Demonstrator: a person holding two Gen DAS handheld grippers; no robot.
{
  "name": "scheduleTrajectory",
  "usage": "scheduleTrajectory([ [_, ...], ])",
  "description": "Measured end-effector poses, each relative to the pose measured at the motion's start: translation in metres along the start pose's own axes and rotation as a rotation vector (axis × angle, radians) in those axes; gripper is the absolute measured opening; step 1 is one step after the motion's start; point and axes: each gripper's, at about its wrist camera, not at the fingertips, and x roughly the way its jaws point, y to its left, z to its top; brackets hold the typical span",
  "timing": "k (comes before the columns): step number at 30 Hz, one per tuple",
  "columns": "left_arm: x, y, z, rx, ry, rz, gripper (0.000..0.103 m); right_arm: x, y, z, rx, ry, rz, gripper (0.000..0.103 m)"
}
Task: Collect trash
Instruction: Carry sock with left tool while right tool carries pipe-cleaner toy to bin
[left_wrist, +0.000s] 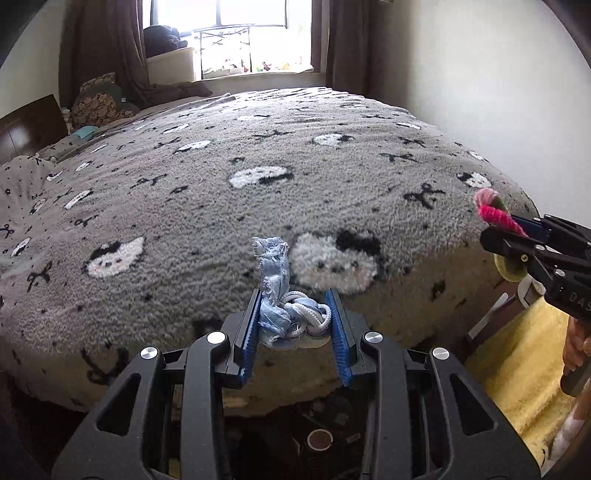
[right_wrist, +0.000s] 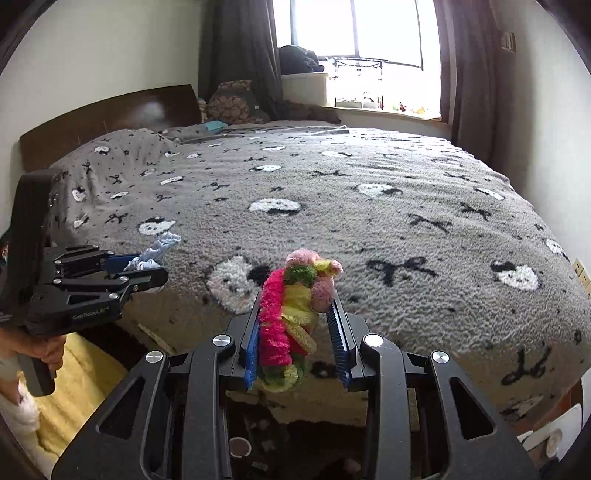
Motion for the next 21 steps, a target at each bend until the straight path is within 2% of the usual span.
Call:
scheduleTrajectory([
  [10,0.010,-0.016,-0.073,-0.050,0.118,-0.057,0.033,0.022,0.014,-0.052,0.037,0.133,0.020,0.033],
  [21,0.060,-0.021,-0.135,-0.093,0.302,-0.115,0.033,0.067,0.022,-0.105,0.093,0.331,0.037,0.033],
])
